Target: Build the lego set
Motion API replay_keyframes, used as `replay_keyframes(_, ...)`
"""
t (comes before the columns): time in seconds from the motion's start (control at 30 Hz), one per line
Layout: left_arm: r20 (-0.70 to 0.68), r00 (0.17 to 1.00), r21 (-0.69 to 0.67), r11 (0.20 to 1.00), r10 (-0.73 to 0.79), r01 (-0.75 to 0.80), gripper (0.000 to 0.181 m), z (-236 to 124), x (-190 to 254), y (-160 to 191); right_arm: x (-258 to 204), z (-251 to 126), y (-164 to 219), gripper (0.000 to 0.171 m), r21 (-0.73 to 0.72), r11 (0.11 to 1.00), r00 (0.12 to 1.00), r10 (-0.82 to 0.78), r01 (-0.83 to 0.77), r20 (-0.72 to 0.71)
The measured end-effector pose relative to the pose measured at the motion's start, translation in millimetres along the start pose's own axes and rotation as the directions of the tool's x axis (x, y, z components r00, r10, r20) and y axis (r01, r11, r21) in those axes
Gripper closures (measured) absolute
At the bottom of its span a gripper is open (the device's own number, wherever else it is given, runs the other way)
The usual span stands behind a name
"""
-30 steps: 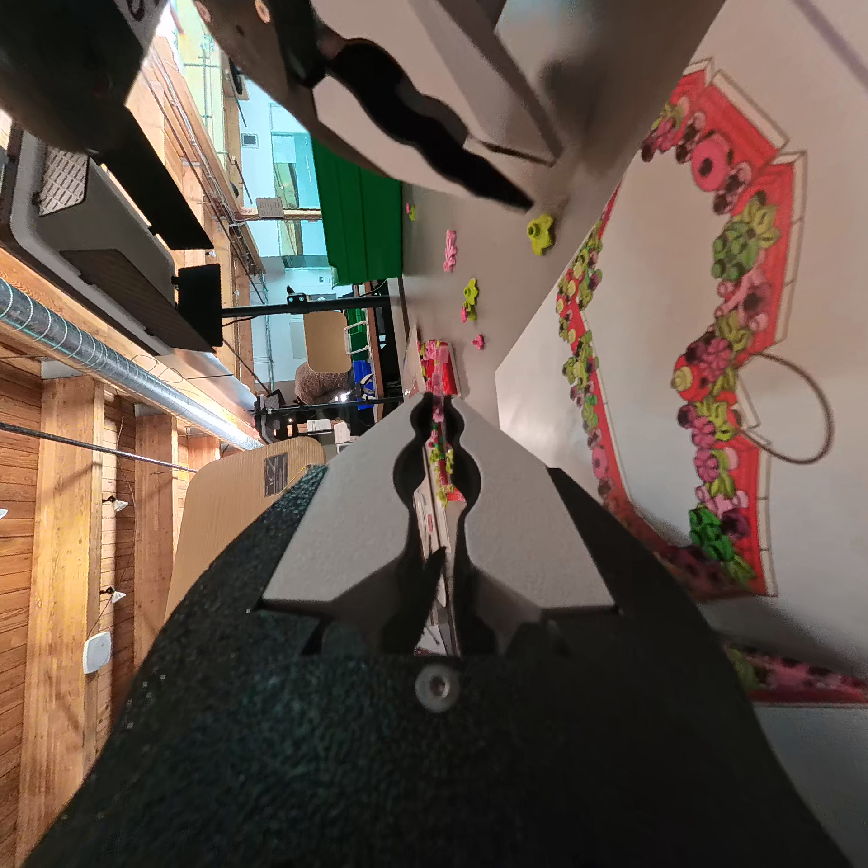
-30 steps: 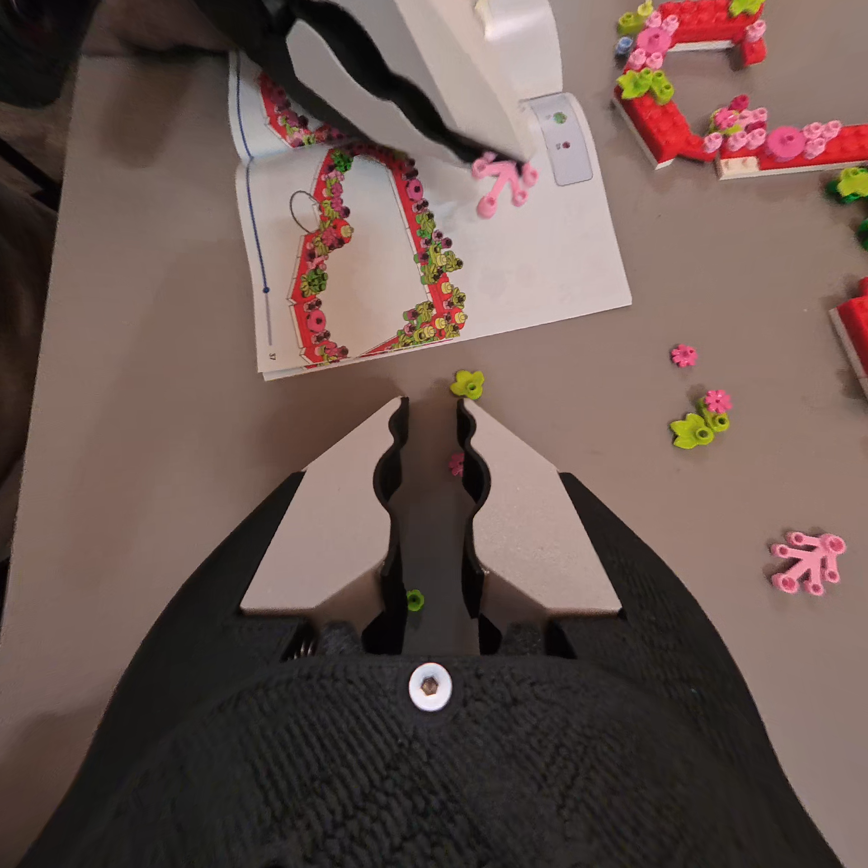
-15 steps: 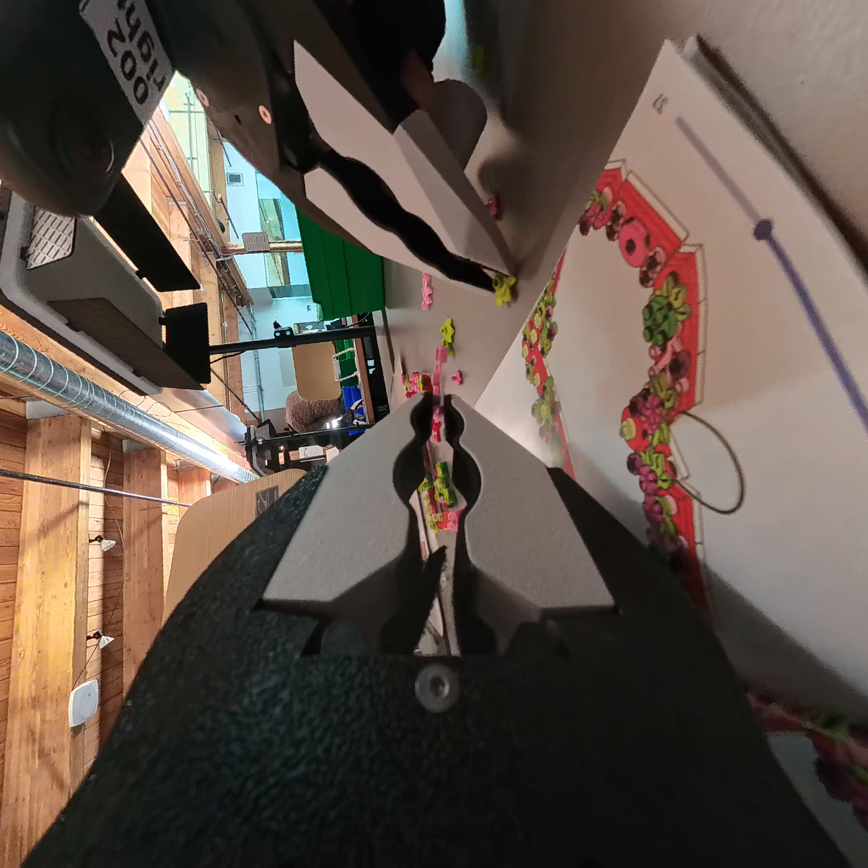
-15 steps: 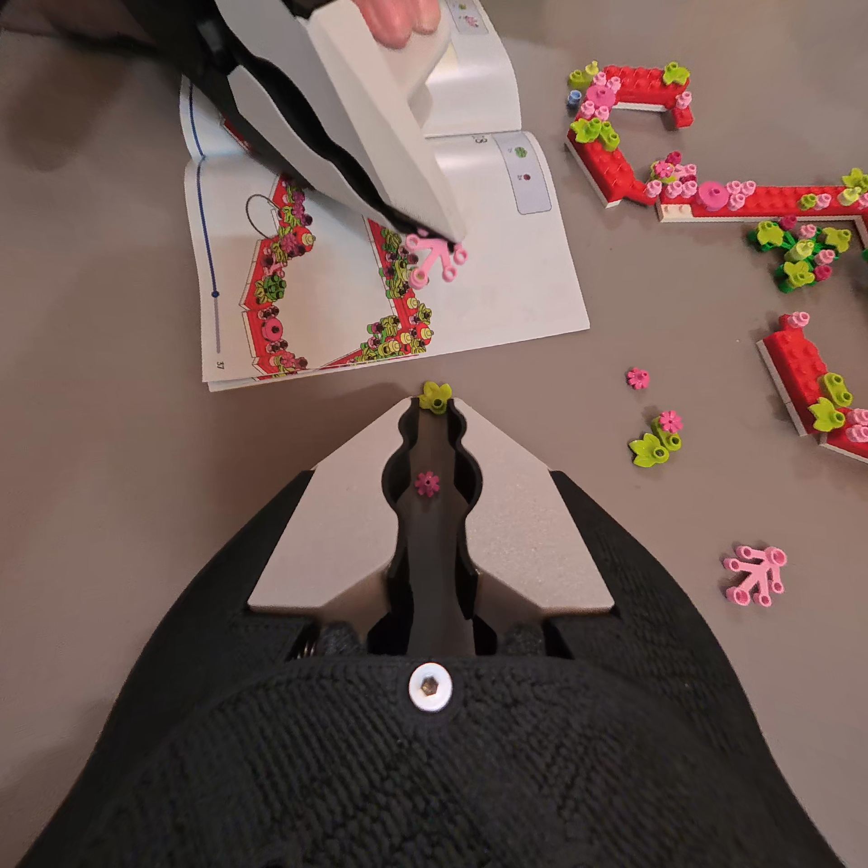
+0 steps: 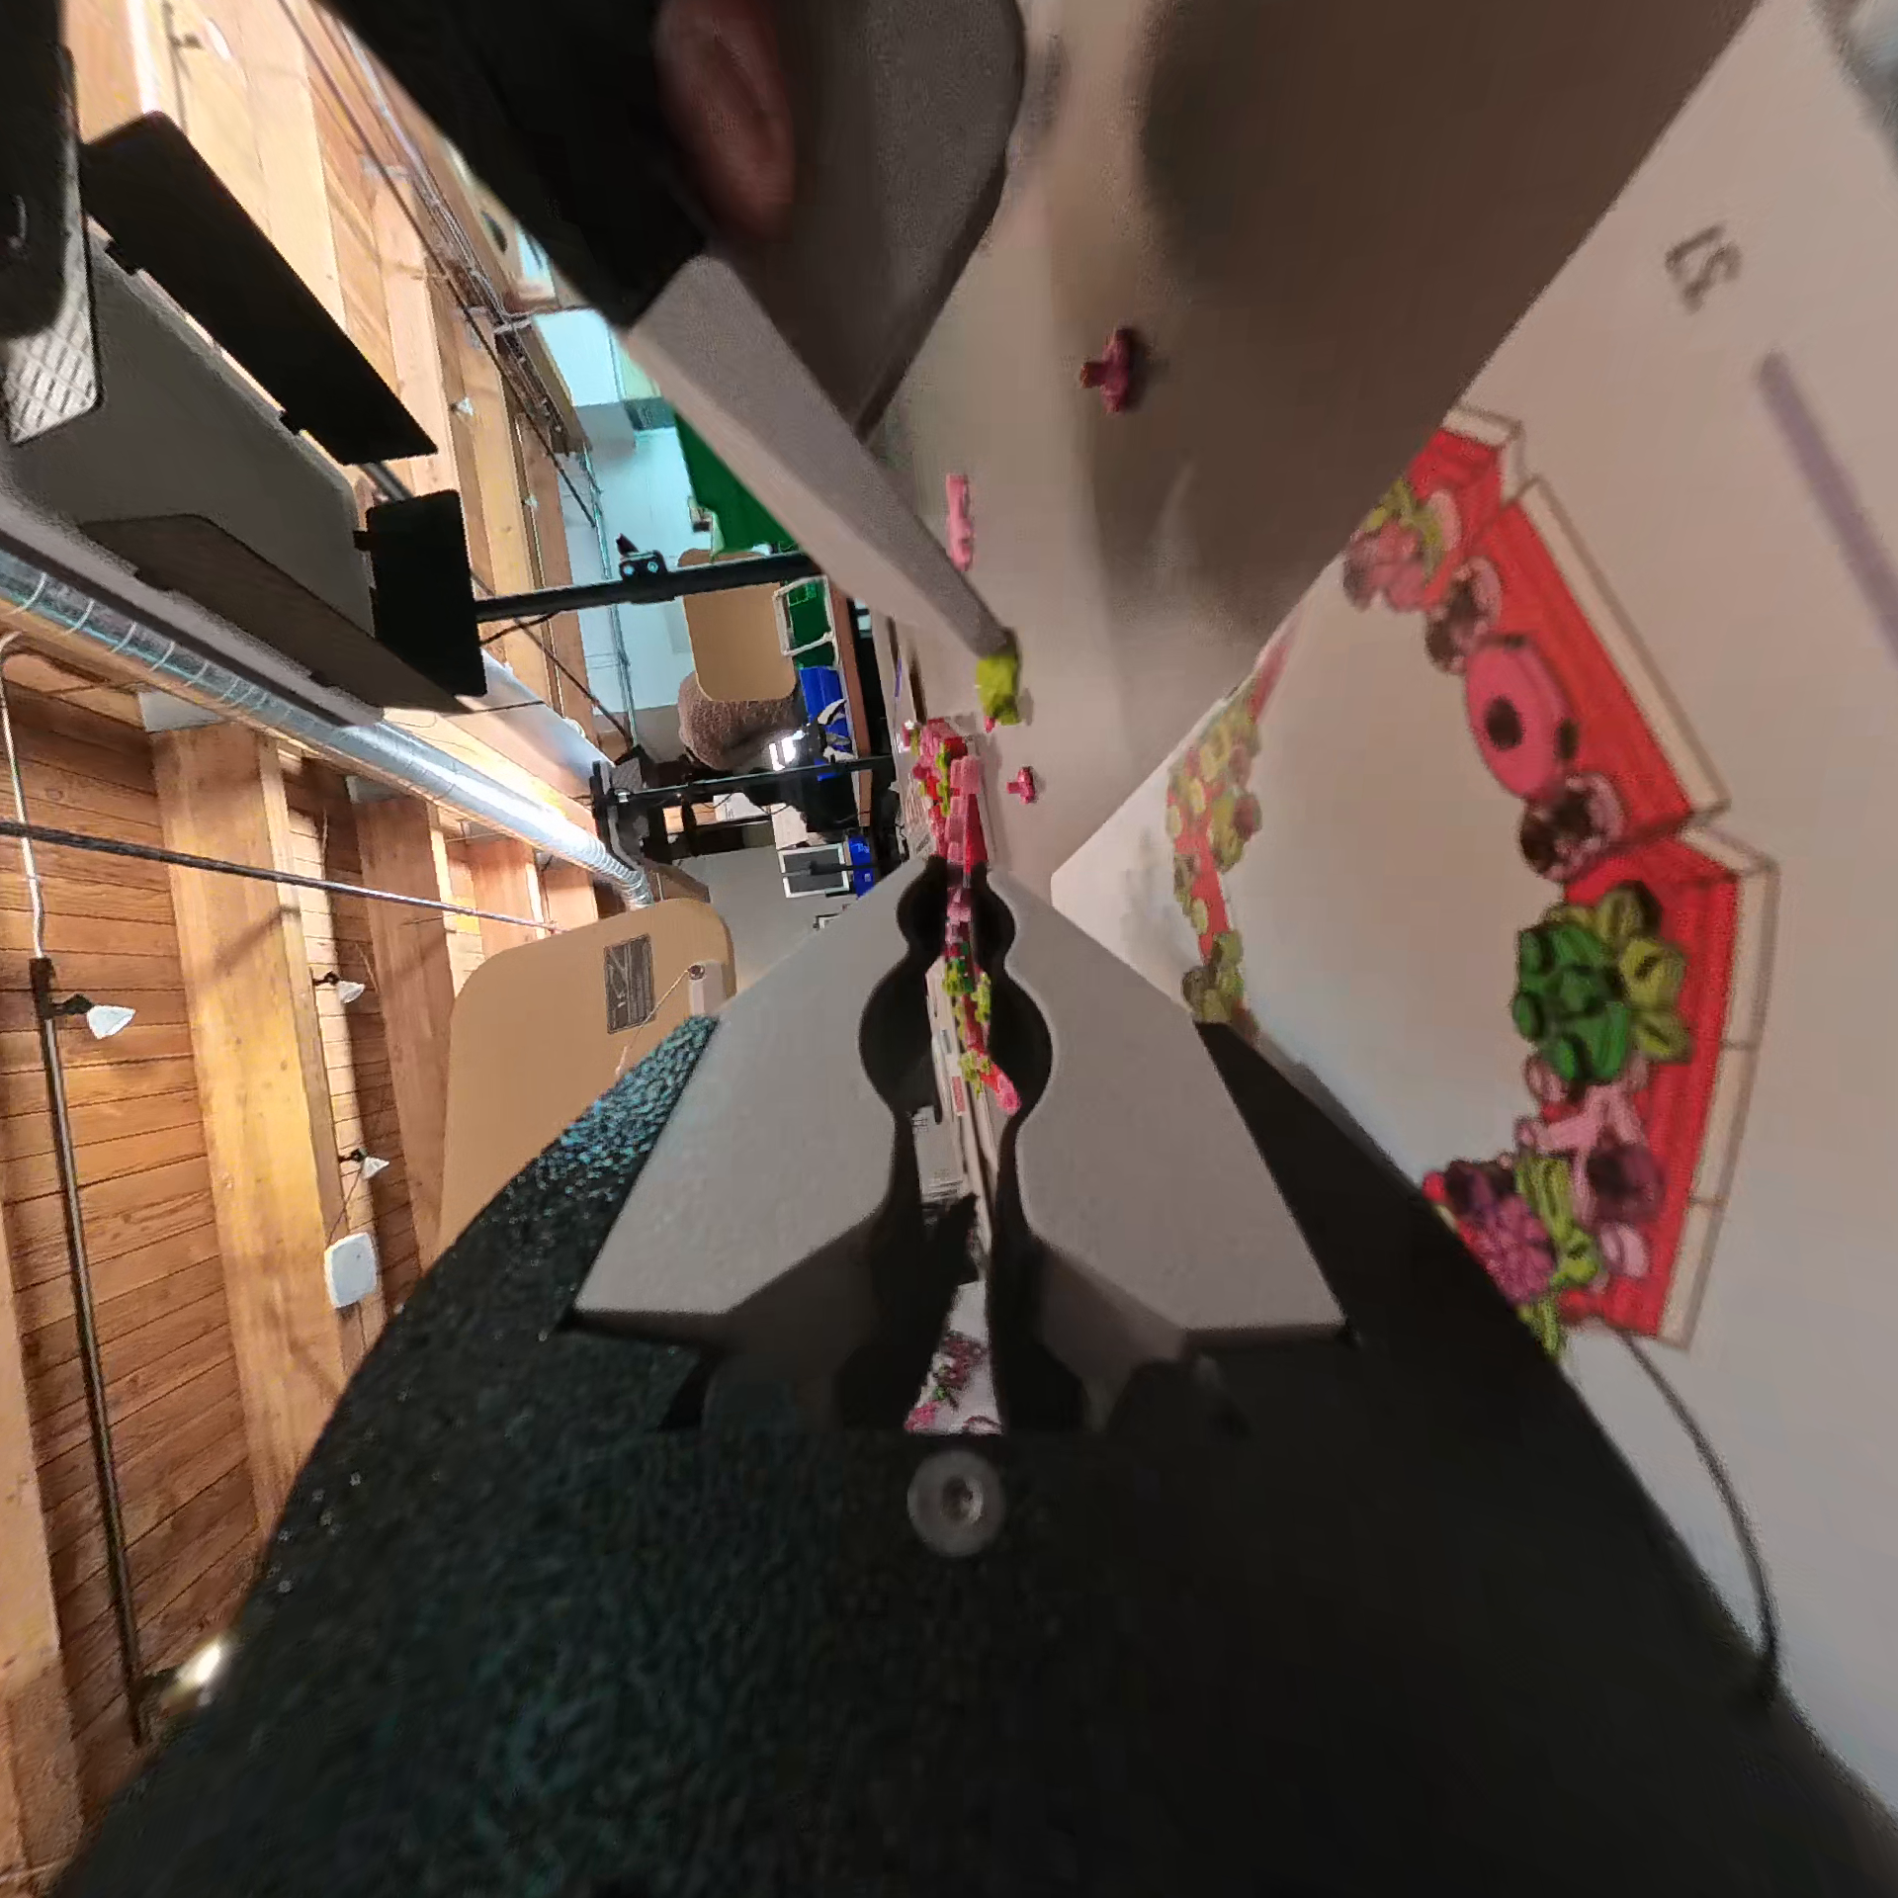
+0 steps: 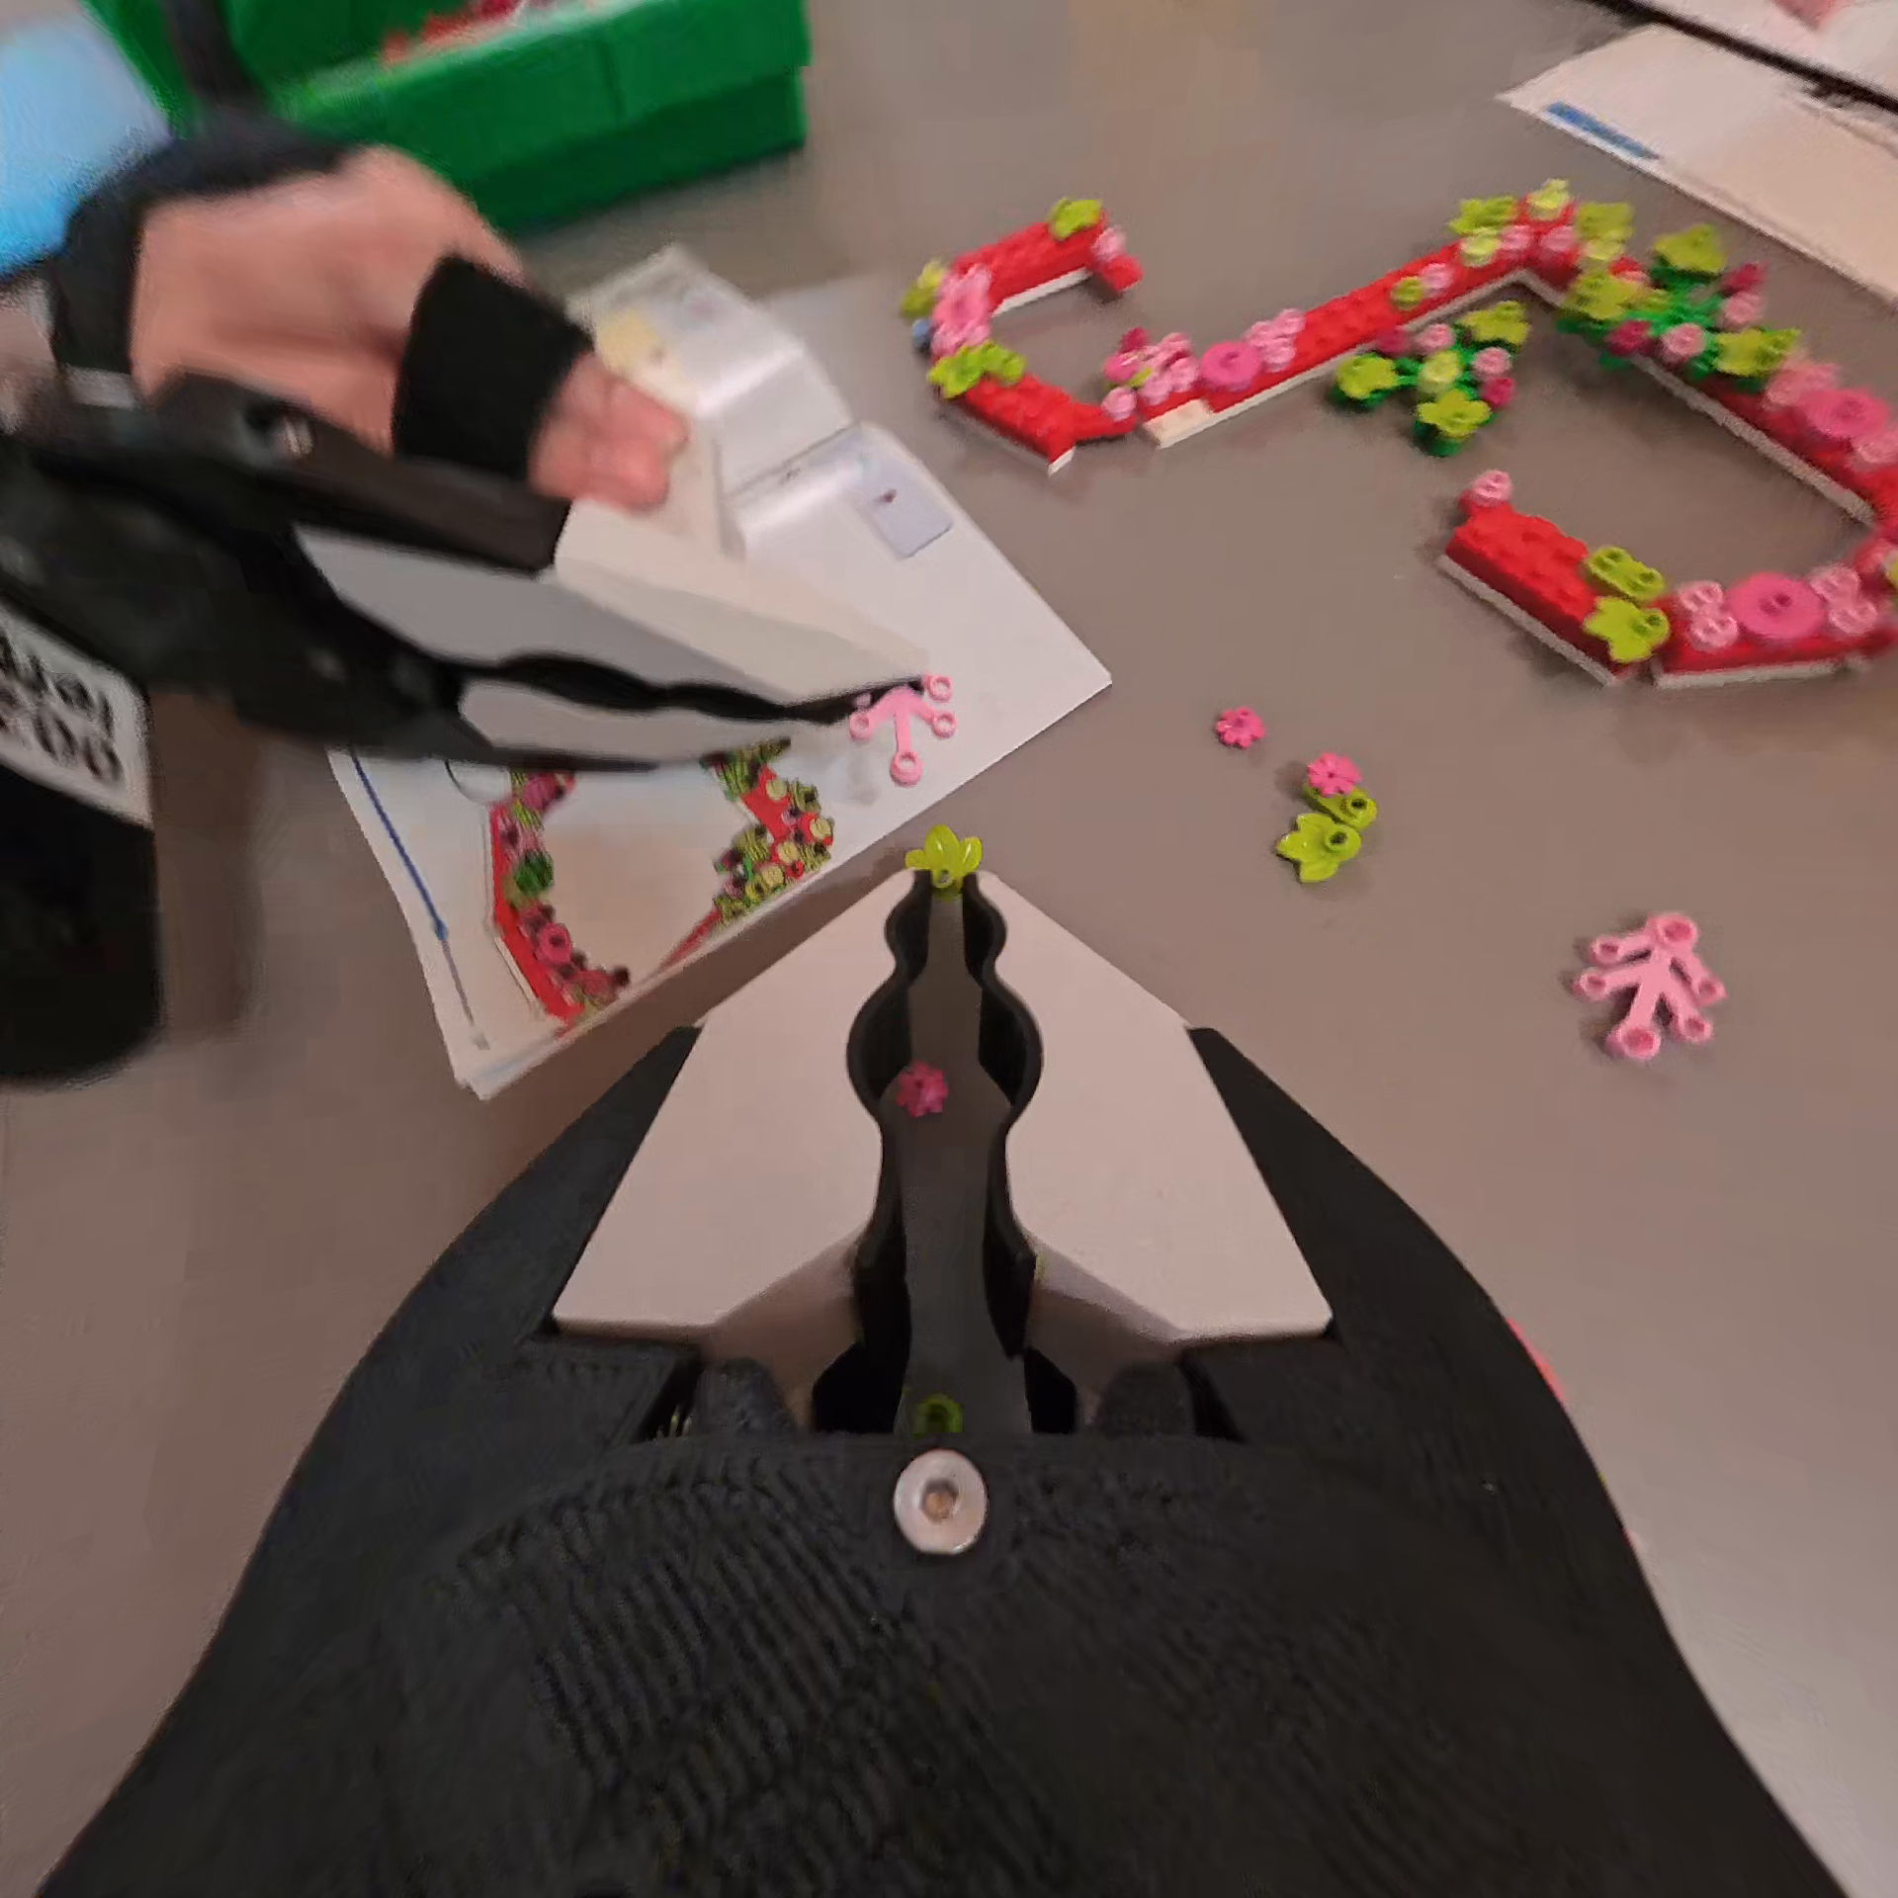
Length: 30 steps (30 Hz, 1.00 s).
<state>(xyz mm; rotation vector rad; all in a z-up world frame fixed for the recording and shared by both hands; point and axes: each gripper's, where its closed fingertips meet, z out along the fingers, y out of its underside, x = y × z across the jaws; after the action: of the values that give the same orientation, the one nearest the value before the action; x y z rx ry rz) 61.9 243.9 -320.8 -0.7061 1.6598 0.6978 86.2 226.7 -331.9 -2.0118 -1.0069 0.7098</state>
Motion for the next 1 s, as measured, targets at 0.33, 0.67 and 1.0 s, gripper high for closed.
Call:
replay_keyframes(0.33, -0.04, 0.993, 0.096, 0.989, -0.107, 0.11, 0.179, -0.5, 7.0, -25.5, -7.6, -26.6, -20.8, 0.168, 0.27, 0.786, 0.829, 0.546, -0.557, 0.121)
replay_keyframes(0.67, -0.079, 0.992, 0.197, 0.975, -0.094, 0.108, 0.179, -8.6, 11.2, -41.0, -17.7, -30.4, -4.0, 0.168, 0.339, 0.52, 0.61, 0.746, -0.784, 0.266)
replay_keyframes(1.0, -0.113, 0.988, 0.217, 0.967, -0.107, 0.13, 0.179, -8.1, 14.2, -43.0, -15.7, -19.7, 12.4, 0.168, 0.275, 0.64, 0.677, 0.733, -0.717, 0.059)
